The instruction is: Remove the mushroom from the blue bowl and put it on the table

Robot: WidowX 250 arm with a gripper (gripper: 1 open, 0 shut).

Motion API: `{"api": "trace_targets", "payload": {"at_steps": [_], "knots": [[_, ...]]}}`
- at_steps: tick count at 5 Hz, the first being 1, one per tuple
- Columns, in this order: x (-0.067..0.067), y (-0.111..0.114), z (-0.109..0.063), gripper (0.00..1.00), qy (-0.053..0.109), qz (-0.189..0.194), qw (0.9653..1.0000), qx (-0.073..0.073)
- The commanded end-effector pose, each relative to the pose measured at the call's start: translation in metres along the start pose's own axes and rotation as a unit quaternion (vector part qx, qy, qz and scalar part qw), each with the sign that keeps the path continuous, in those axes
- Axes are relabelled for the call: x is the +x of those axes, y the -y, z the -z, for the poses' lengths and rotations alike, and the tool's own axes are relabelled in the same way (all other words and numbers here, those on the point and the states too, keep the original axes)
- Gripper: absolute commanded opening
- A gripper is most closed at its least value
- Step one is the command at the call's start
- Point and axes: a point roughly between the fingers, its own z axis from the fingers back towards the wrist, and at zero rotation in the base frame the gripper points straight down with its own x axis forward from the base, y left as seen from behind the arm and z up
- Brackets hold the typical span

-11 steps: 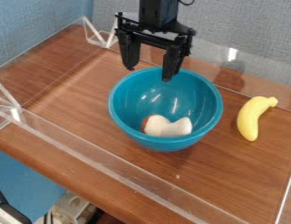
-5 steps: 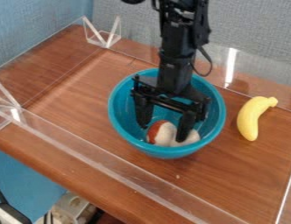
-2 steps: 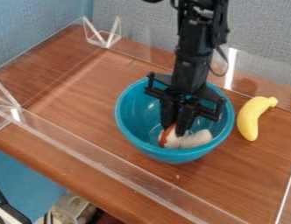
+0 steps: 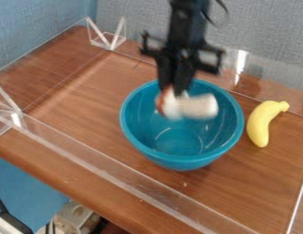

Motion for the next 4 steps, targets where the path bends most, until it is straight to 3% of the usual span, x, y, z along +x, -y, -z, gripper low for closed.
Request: {"api": "trace_targets", "payload": {"at_steps": [1, 3, 4], "knots": [[0.005, -0.033, -0.046, 0.0, 0.046, -0.022, 0.9987, -0.009], [0.007, -0.107, -0.043, 0.0, 0.035, -0.045, 0.9984, -0.006], [0.018, -0.131, -0.03, 0.0, 0.027, -0.059, 0.9979, 0.001]]}}
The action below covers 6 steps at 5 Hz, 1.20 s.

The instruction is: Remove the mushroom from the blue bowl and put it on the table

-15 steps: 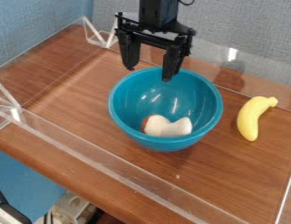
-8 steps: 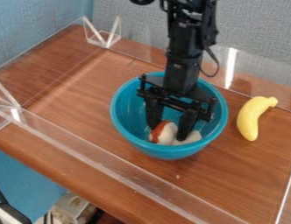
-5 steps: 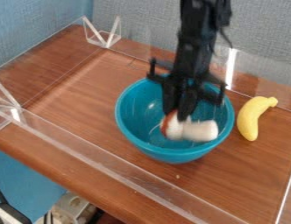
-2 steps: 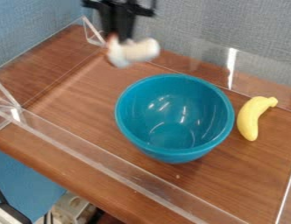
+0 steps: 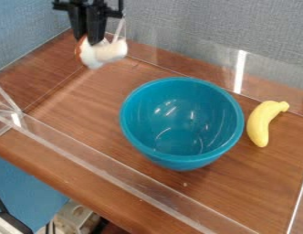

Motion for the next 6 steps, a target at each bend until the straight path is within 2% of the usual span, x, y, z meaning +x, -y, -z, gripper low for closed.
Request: {"api": "trace_targets", "payload": {"at_steps": [1, 3, 5, 6], "knots": [[0.016, -0.017, -0.007, 0.0, 0.025, -0.009, 0.9996, 0.009], [0.037, -0.036, 0.006, 0.0, 0.007, 0.005, 0.9999, 0.011], [0.067, -0.038, 0.011, 0.0, -0.005, -0.029, 0.9995, 0.008], [0.074, -0.051, 0.01, 0.0, -0.009, -0.014, 0.9998, 0.011]]}}
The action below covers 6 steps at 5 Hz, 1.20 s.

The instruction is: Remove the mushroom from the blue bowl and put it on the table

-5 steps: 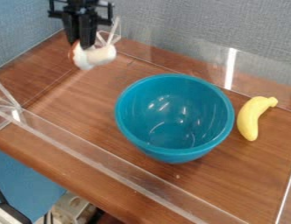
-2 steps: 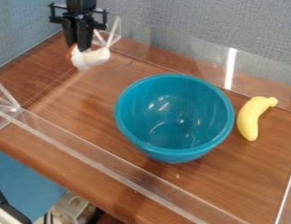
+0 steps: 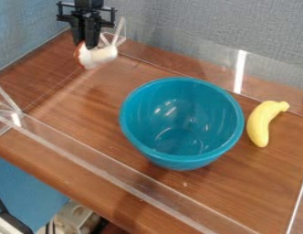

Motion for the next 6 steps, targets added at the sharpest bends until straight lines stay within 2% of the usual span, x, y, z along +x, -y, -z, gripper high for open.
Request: {"api": "trace_targets", "payload": {"at_steps": [1, 2, 4, 5, 6], "knots": [[0.001, -0.018, -0.01, 0.0, 0.032, -0.011, 0.9994, 0.006], [0.001, -0.023, 0.004, 1.0, 0.027, -0.012, 0.9995, 0.005], [0.003, -0.015, 0.015, 1.0, 0.027, 0.045, 0.9985, 0.015], [0.001, -0.008, 0.017, 1.0, 0.032, 0.076, 0.9964, 0.021], [-0.004, -0.011, 0.012, 1.0, 0.044, 0.068, 0.9965, 0.019]]}}
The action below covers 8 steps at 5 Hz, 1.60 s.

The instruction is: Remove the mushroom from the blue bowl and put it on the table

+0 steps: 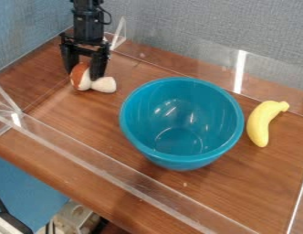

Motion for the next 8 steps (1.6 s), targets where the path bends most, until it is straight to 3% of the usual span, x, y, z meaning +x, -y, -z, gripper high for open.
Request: {"api": "trace_targets", "payload": {"at_steps": [1, 3, 4, 6, 8], "knots": [[-0.009, -0.008, -0.037, 1.0, 0.052, -0.017, 0.9984, 0.017], [-0.012, -0.004, -0.054, 1.0, 0.066, 0.004, 0.9976, 0.022], [-0.004, -0.009, -0.045, 1.0, 0.065, 0.04, 0.9966, 0.03], [0.004, -0.013, -0.04, 1.0, 0.071, 0.104, 0.9911, 0.043], [0.003, -0.009, -0.045, 1.0, 0.082, 0.159, 0.9821, 0.06]]}}
